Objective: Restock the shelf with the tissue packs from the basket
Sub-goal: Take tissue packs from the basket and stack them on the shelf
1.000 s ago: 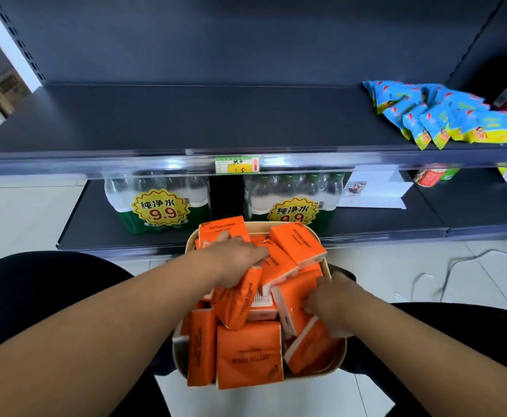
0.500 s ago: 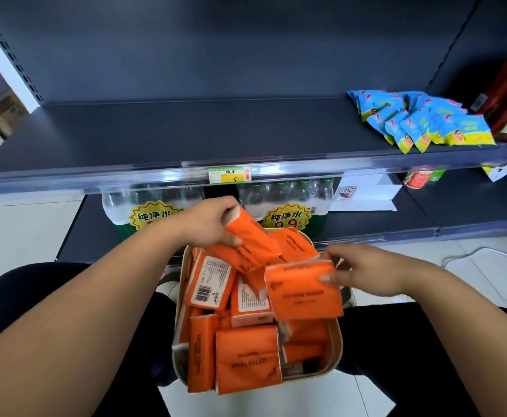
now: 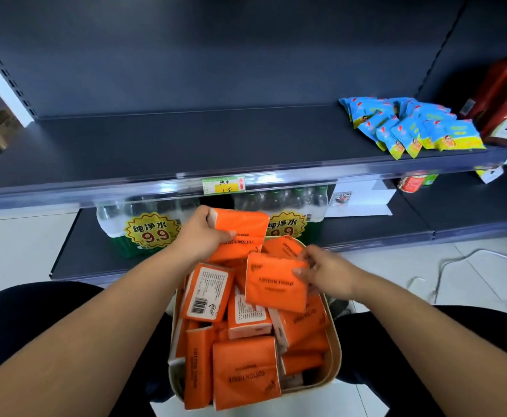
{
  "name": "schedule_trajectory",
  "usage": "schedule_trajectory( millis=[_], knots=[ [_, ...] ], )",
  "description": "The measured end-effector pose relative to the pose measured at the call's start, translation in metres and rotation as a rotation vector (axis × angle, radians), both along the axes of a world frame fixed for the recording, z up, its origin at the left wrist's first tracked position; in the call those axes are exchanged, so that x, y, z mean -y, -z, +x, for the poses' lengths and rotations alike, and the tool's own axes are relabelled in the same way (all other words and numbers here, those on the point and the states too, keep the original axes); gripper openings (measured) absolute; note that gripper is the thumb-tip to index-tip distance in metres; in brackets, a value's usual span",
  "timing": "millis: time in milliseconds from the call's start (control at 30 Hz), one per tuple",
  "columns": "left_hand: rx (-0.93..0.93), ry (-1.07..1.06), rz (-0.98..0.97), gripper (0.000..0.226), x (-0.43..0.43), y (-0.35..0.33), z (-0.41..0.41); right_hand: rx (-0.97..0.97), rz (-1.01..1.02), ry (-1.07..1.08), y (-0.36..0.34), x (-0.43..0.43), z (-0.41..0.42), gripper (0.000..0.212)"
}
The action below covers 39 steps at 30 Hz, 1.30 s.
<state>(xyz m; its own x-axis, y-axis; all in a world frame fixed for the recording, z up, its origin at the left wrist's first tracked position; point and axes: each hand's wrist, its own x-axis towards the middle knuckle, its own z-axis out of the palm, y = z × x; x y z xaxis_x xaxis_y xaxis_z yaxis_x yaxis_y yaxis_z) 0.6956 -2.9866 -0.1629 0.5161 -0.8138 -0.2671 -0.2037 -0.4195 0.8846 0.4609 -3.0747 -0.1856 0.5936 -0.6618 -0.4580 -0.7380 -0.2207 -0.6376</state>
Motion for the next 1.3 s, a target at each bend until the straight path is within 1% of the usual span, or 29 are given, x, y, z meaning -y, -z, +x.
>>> schedule_trajectory(
  millis=[33,67,167,200,233,267,333,433,533,600,700,800,833,967,1000,1067,1133,1200,1267,1300],
  knots=[
    [-0.008,-0.012,0.008,0.044,0.0,0.002,0.001,-0.082,-0.072,-0.066,0.008,-0.002,0.003,0.026],
    [-0.019,-0.026,0.013,0.044,0.0,0.004,0.002,-0.114,-0.112,-0.101,0.013,-0.003,0.006,0.031],
    [-0.027,-0.046,0.039,0.043,-0.001,0.011,0.001,-0.102,-0.114,-0.141,0.019,-0.007,0.013,0.062],
    [-0.009,-0.037,0.058,0.042,-0.001,0.014,0.0,-0.108,-0.116,-0.145,0.02,-0.007,0.015,0.07],
    [0.003,-0.028,0.07,0.042,-0.001,0.015,0.0,-0.116,-0.117,-0.148,0.021,-0.006,0.016,0.072],
    [0.005,-0.019,0.072,0.042,-0.002,0.016,-0.001,-0.116,-0.121,-0.156,0.02,-0.006,0.018,0.07],
    [-0.021,-0.009,0.057,0.04,-0.001,0.015,-0.001,-0.083,-0.132,-0.178,0.015,-0.004,0.02,0.057],
    [-0.104,-0.015,0.027,0.037,-0.001,0.012,0.0,0.108,-0.096,-0.12,0.007,0.003,0.019,0.041],
    [-0.177,0.03,0.008,0.035,-0.001,0.006,0.0,0.325,-0.046,0.019,-0.001,0.012,0.016,0.04],
    [-0.231,0.074,-0.012,0.034,-0.001,0.0,-0.002,0.424,-0.016,0.078,-0.006,0.016,0.015,0.038],
    [-0.287,0.108,-0.052,0.029,0.0,-0.008,-0.001,0.517,0.015,0.119,-0.017,0.015,0.016,0.039],
    [-0.408,0.09,-0.121,0.025,0.001,-0.017,-0.006,0.655,0.136,0.126,-0.026,0.009,0.018,0.051],
    [-0.452,0.078,-0.144,0.025,0.001,-0.019,-0.009,0.666,0.137,0.115,-0.028,0.007,0.018,0.052],
    [-0.556,0.063,-0.202,0.04,0.006,-0.03,-0.011,0.662,-0.013,0.069,-0.046,0.012,0.028,0.047],
    [-0.588,0.061,-0.221,0.046,0.008,-0.036,-0.008,0.66,-0.029,0.048,-0.053,0.016,0.033,0.046],
    [-0.641,0.109,-0.248,0.065,0.014,-0.047,0.002,0.662,-0.044,-0.01,-0.066,0.029,0.045,0.047],
    [-0.592,0.168,-0.272,0.083,0.026,-0.052,0.015,0.674,-0.044,-0.053,-0.079,0.046,0.058,0.048],
    [-0.53,0.145,-0.298,0.107,0.042,-0.053,0.029,0.685,-0.044,-0.081,-0.089,0.064,0.072,0.052],
    [-0.471,0.109,-0.342,0.117,0.055,-0.052,0.041,0.708,-0.06,-0.07,-0.096,0.078,0.082,0.06],
    [-0.429,0.112,-0.362,0.117,0.06,-0.052,0.046,0.733,-0.068,-0.054,-0.1,0.082,0.087,0.065]
  ],
)
